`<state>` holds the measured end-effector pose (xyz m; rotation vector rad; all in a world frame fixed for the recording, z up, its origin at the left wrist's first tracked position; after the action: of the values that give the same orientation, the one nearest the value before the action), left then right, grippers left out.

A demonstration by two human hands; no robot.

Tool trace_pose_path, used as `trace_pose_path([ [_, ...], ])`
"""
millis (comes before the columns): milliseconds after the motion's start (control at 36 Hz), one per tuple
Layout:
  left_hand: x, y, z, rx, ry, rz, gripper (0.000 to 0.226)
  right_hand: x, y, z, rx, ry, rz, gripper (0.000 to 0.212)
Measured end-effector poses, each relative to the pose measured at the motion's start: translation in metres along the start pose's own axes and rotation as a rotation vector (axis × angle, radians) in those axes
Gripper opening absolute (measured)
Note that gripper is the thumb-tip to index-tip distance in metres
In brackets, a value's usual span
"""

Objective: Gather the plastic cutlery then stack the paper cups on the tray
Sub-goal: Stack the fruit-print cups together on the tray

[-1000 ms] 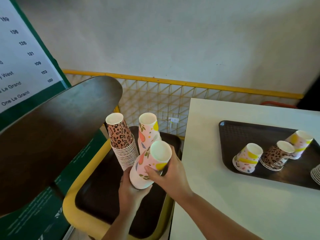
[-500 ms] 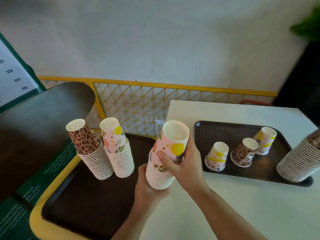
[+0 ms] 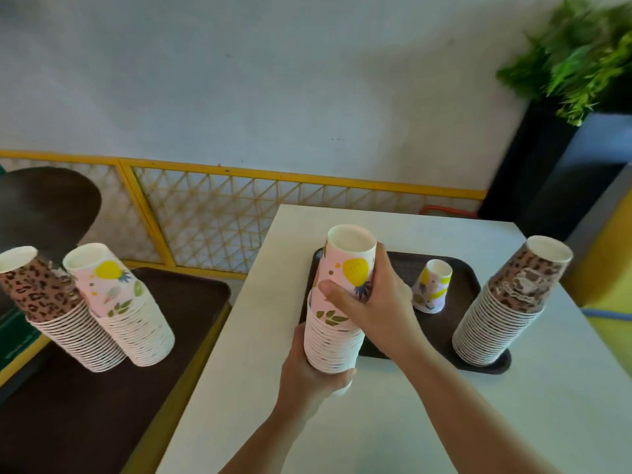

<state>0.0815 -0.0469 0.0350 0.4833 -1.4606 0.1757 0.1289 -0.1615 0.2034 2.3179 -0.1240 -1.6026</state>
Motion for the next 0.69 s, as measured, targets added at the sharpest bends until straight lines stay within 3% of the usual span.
trace_pose_path([
  [306,-0.002,-0.015,-0.003,-0.003,0.035,-0.064,0.092,0.014,0.025,-0.02,-0.067,-0.016,0.038,0.053],
  [694,-0.011,0.0,-0.028,-0.01,0.032,-0.122,0.087,0.008,0.019,-0.043,0.013,0.04,0.044,0.05],
])
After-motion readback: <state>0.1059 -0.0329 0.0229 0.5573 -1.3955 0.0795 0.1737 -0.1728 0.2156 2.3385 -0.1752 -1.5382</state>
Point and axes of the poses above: each hand's wrist, its own z-axis away from the middle knuckle, its own y-axis out of the back of the hand, x = y × z, the point moved 10 cm from there along -z, towards the middle knuckle, and after that the axes turned 6 degrees about x, right-handed, at the moved point
